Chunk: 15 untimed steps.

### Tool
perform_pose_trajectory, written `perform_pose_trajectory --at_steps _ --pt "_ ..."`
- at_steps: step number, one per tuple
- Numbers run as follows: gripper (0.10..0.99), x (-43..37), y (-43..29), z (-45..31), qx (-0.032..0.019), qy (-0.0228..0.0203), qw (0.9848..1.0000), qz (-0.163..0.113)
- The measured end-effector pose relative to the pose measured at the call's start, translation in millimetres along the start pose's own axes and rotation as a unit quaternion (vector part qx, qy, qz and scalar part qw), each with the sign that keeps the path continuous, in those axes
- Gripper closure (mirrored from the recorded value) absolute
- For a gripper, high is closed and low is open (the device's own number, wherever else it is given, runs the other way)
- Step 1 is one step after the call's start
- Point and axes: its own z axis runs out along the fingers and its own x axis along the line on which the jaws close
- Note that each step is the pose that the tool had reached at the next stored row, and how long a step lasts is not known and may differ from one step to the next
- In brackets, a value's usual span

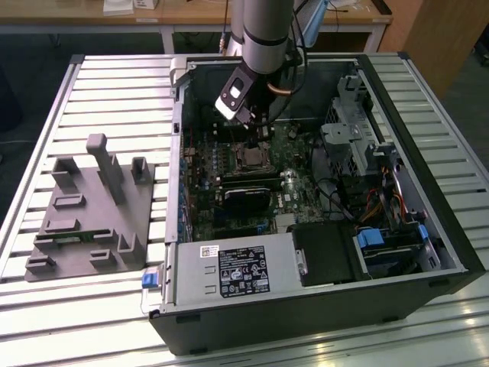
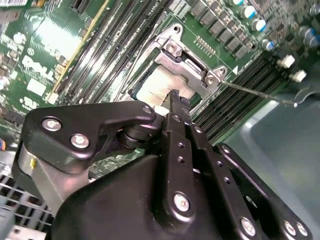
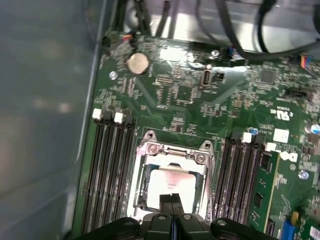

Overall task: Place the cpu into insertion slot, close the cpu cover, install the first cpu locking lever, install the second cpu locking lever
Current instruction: 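Close the cpu cover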

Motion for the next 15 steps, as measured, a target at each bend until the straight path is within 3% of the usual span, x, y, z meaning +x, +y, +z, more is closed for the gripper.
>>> perform_pose_trajectory --at_steps 4,8,15 --pt "0.980 0.0 0.0 0.3 0.0029 -0.0001 0.9993 -0.037" --pt "0.980 0.0 0.0 0.5 0.0057 -0.0003 0.9974 -0.072" --pt "0.980 -0.1 0.0 1.1 0.0106 -0.0006 0.9907 -0.136"
